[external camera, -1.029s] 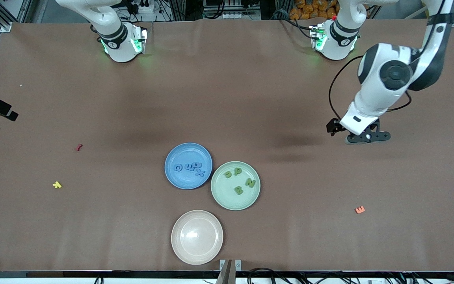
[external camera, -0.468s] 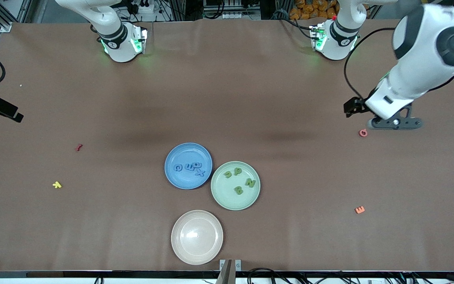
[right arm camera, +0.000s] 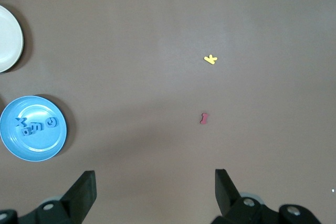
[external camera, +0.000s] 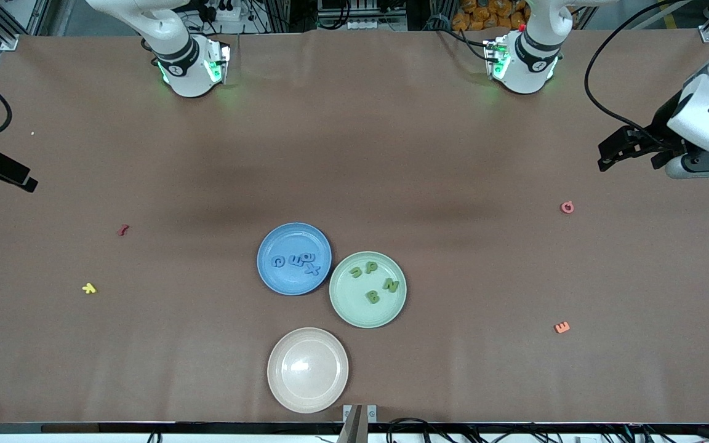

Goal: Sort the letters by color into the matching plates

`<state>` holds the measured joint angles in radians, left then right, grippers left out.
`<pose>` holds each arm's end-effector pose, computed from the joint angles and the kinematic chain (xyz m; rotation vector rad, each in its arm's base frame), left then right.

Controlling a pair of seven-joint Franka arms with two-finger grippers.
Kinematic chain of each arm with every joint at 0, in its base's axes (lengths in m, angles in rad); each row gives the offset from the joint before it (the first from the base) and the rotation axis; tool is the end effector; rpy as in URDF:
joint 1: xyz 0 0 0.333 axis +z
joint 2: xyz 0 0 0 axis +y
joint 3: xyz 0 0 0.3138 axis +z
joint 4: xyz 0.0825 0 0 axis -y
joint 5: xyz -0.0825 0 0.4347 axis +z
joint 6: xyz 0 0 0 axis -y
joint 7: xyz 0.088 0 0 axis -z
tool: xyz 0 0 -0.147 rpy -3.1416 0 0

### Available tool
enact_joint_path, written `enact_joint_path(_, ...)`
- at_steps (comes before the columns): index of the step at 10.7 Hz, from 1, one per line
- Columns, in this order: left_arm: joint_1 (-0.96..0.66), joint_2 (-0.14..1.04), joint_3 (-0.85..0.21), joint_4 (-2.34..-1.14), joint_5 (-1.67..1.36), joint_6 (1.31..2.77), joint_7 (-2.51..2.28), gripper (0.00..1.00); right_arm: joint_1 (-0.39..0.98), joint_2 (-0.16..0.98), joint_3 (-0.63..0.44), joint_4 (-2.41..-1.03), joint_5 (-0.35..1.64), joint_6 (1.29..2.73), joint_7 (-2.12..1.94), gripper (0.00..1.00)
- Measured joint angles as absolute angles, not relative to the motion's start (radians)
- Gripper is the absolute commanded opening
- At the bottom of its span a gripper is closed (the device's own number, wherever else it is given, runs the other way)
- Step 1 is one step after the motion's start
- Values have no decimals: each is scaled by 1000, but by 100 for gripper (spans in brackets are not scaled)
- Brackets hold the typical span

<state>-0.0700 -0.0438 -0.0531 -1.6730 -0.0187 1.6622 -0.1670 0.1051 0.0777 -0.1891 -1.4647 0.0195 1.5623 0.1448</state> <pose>0.5954 -0.0768 0.5631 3.1195 0.0707 0.0472 0.6277 -0.0458 0.5899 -3.1156 0.3563 -0.0331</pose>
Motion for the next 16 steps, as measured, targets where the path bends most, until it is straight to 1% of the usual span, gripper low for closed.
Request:
enact_joint_path(3, -78, -25, -60, -1628, -6, 1661, -153, 100, 104, 77, -190, -1465, 18, 1564, 145, 100)
enact_joint_path(5, -82, -22, -90, -1606, 52, 1651, -152, 100, 104, 77, -192, -1464, 18, 1565, 145, 100)
enact_joint_path(12, -81, -20, -100, -1600, 53, 1649, -150, 100, 101, 77, -194, -1465, 17, 1567, 145, 100)
enact_joint_path(16, -75, -19, -100, -1599, 47, 1649, -150, 100, 29, 77, -125, -1465, 17, 1567, 145, 100)
